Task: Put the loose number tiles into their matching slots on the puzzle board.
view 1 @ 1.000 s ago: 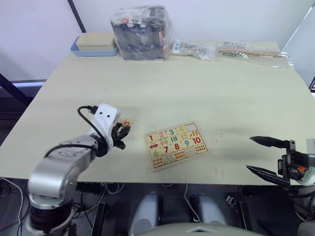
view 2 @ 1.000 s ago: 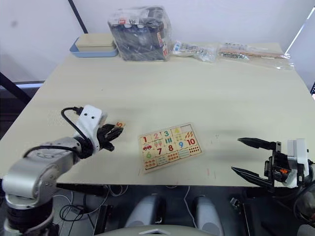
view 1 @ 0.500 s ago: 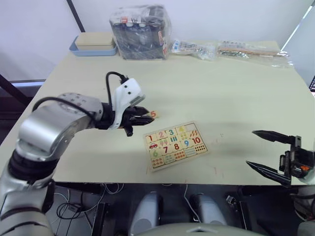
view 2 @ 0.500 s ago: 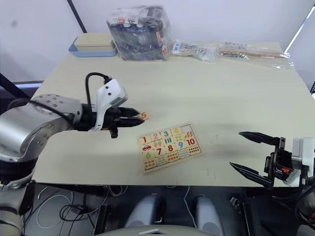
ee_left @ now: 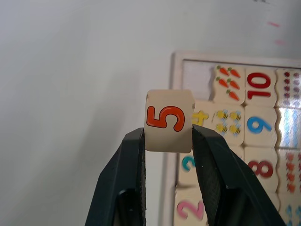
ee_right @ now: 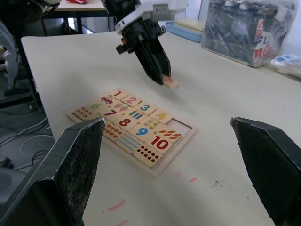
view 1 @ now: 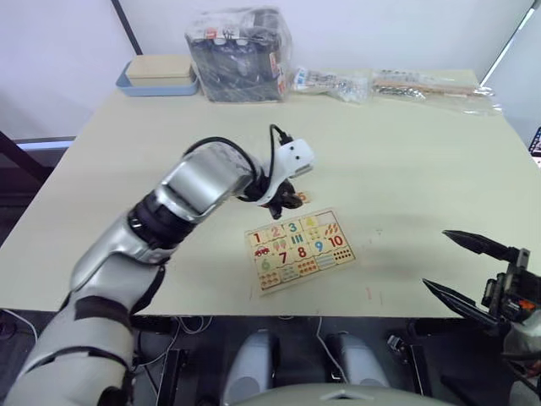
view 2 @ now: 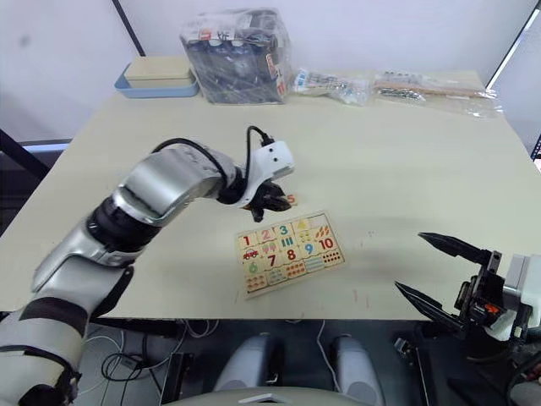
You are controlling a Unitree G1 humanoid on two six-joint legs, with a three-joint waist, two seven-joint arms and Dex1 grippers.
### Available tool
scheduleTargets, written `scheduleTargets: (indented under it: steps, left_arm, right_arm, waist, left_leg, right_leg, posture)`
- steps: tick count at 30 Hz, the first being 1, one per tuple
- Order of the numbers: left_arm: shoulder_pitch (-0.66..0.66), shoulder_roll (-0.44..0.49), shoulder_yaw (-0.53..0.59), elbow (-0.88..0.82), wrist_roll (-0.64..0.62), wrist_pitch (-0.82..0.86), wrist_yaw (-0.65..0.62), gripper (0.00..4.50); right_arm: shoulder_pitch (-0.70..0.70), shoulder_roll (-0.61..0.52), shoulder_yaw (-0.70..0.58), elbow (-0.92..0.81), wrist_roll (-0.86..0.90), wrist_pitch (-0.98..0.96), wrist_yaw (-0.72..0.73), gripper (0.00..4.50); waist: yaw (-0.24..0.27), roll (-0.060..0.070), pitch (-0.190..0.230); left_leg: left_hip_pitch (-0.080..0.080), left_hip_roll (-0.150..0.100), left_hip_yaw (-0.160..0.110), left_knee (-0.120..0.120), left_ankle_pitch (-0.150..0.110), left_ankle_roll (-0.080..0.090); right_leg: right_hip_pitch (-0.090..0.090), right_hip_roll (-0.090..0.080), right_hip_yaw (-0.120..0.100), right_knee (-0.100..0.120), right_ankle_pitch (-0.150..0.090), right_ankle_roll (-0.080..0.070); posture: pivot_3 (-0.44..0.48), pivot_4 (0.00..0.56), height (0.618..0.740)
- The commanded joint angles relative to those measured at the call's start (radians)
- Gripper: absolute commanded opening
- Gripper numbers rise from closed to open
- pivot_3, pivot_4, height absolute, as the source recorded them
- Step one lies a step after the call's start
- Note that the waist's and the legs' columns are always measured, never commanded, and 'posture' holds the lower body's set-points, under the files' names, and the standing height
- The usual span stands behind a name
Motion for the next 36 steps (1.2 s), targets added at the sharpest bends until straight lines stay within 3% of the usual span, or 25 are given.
scheduleTargets:
  steps: [1,36]
  left_arm:
    - [-0.032,-0.029,-0.009,0.004,0.017,0.016,0.002,0.92]
    - [-0.051,-0.183,-0.119,0.178,0.172,-0.093,-0.043,0.92]
  right_arm:
    - [0.015,0.009,-0.004,-0.040,-0.005,-0.034,-0.013,4.50]
    - [0.061,0.067,0.059,-0.027,-0.067,-0.133,-0.069,4.50]
  waist:
    - [-0.001,0.000,0.000]
    - [0.001,0.000,0.000]
  left_leg:
    - [0.000,0.000,0.000,0.000,0.000,0.000]
    - [0.000,0.000,0.000,0.000,0.000,0.000]
  right_leg:
    - [0.000,0.000,0.000,0.000,0.000,0.000]
    - [0.000,0.000,0.000,0.000,0.000,0.000]
  posture:
    - [0.000,0.150,0.740]
    - [0.000,0.150,0.740]
